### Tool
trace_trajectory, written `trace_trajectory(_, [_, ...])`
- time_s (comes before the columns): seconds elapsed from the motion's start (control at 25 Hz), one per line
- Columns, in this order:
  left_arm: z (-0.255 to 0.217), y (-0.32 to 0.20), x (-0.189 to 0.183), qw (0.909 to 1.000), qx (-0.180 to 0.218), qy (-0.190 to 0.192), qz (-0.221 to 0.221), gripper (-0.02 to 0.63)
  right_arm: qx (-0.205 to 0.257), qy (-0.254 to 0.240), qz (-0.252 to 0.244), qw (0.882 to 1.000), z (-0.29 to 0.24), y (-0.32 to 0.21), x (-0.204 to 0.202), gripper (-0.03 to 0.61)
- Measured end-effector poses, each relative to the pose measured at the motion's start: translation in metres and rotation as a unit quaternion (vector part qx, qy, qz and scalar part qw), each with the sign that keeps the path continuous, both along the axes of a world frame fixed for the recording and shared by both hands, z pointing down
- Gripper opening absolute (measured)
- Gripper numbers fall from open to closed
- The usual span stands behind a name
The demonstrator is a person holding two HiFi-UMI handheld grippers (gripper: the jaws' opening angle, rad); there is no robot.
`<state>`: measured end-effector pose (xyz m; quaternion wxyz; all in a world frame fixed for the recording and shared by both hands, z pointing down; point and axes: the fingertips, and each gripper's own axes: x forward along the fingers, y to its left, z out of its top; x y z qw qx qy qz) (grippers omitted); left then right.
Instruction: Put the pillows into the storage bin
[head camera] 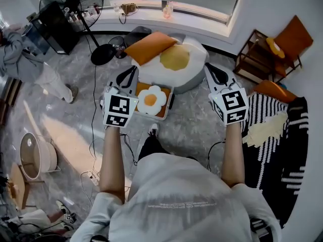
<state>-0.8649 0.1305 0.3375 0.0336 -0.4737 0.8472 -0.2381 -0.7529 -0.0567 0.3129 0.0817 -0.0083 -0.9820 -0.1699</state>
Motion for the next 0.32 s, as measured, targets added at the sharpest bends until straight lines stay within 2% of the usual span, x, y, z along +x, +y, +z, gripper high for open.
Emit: trace_trajectory(0.32, [0.009,-0.003,-0.010,0.9999,-0.006,0.011,0.008,0.017,-0.001,0.006,-0.005,1.000,0.009,0.007,-0.013,0.002])
